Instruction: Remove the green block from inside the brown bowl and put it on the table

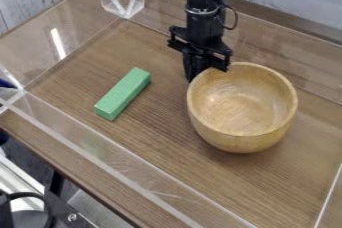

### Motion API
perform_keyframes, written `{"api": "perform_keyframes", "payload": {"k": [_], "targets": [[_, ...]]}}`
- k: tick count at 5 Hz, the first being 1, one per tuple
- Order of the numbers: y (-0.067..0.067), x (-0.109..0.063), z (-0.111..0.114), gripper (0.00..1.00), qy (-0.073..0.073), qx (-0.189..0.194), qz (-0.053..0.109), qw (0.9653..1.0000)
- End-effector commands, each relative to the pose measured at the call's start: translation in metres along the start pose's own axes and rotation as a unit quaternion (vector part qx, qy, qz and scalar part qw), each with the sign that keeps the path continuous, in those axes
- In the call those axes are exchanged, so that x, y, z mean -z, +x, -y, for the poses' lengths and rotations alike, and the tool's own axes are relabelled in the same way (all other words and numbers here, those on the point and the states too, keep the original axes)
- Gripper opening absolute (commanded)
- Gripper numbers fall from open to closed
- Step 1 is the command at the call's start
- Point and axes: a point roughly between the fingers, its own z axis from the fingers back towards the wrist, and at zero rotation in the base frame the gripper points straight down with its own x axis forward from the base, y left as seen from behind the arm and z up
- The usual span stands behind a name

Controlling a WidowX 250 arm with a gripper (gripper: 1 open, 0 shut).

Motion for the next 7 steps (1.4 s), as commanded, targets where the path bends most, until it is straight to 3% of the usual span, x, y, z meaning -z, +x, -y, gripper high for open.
{"api": "perform_keyframes", "payload": {"k": [1, 7], "targets": [[0.0, -0.012, -0.006, 0.0, 0.004, -0.005, 0.017, 0.9998], [-0.014, -0.031, -0.011, 0.0, -0.005, -0.017, 0.032, 0.9993]]}}
